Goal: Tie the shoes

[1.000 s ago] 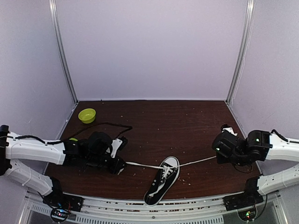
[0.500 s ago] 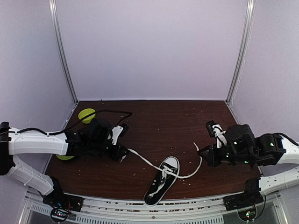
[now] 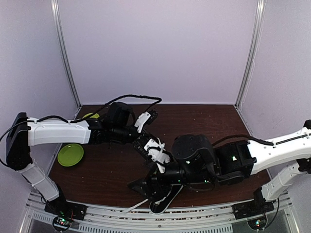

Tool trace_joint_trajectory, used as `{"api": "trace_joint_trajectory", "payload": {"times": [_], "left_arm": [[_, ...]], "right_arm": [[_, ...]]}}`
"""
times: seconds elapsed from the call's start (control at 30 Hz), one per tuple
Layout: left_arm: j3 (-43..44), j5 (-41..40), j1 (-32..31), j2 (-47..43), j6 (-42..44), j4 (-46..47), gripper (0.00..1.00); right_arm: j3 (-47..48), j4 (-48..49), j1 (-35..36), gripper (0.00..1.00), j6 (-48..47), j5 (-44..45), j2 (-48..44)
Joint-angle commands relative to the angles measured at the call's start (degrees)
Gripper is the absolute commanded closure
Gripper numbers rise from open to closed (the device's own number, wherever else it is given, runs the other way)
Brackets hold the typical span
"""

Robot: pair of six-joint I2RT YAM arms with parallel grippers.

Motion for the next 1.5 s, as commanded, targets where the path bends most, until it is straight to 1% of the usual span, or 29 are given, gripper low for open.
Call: {"api": "trace_joint_trajectory", "payload": {"times": [0.0,0.03,0.13,0.23,0.27,0.37,0.57,0.67,0.7,0.73,0.8,0.83,0.87,0.9,0.93,0.97,1.0,1.07,1.2,1.33,1.47], "left_arm": [[0.17,5.49,0.27,-1.06,2.72,3.96,1.0],[-0.17,6.42,0.27,-1.32,2.58,4.81,1.0],[-0.92,8.18,0.21,-1.54,1.92,7.02,1.0],[-0.7,9.03,0.09,-1.19,1.58,8.1,1.0],[-0.55,9.36,0.05,-1.04,1.5,8.15,1.0],[0.0,9.96,-0.14,-0.32,1.53,8.08,1.0],[0.5,10.24,-0.58,0.86,0.68,8.83,1.0],[0.5,9.62,-0.6,1.0,0.44,9.13,1.0],[0.59,9.62,-0.6,1.08,0.44,9.01,1.0],[0.67,9.66,-0.6,1.12,0.44,9.03,1.0],[0.69,10.07,-0.68,1.36,0.59,9.13,1.0],[0.69,10.06,-0.74,1.39,0.6,8.95,0.98],[0.63,9.55,-0.82,1.36,0.6,8.44,0.86],[0.11,8.52,-0.97,1.13,0.6,8.05,0.69],[-1.01,7.47,-1.15,0.8,0.61,7.92,0.56],[-2.36,6.23,-1.65,0.32,1.0,7.95,0.51],[-3.9,4.82,-2.25,-0.06,1.47,7.93,0.48],[-6.7,3.13,-3.94,-0.12,1.1,8.1,0.47],[-10.59,4.43,-8.77,2.13,-1.14,11.89,0.48],[-10.98,7.18,-12.88,5.21,-1.86,14.34,0.48],[-10.94,8.81,-13.79,7.96,-1.43,14.28,0.48]], "right_arm": [[-3.67,-4.94,-7.36,0.09,2.4,11.26,-6.96],[-5.87,-5.21,-10.23,0.1,4.46,10.71,-8.16],[-12.96,-1.37,-19.09,0.12,7.25,3.64,-10.64],[-17.29,3.42,-24.34,0.14,7.45,-2.23,-10.66],[-17.61,4.61,-25.27,0.16,7.13,-3.47,-10.26],[-16.62,7.26,-27.0,0.25,5.14,-7.16,-7.98],[-12.27,7.37,-28.38,0.48,3.16,-11.17,-1.82],[-11.91,7.74,-28.37,0.53,2.79,-12.83,-0.9],[-11.93,7.78,-28.36,0.58,2.8,-12.79,-0.89],[-12.13,7.84,-28.34,0.67,2.86,-12.4,-0.98],[-12.68,8.18,-28.46,0.86,3.03,-11.23,-1.55],[-12.99,8.22,-28.47,0.94,3.19,-10.59,-1.96],[-13.4,8.18,-28.4,1.0,3.7,-9.97,-2.62],[-13.97,8.04,-28.46,1.0,4.29,-8.97,-3.36],[-14.95,7.91,-28.47,1.0,4.97,-7.88,-4.26],[-15.92,7.72,-28.47,1.0,5.71,-6.71,-5.54],[-16.98,7.48,-28.45,1.0,6.63,-5.54,-6.44],[-19.4,7.58,-28.47,1.0,8.33,-4.24,-8.02],[-23.19,8.48,-28.43,1.0,10.93,-2.75,-10.12],[-24.74,8.8,-28.47,1.0,12.18,-2.06,-11.11],[-24.81,8.93,-28.45,1.0,12.21,-1.87,-11.39]]}}
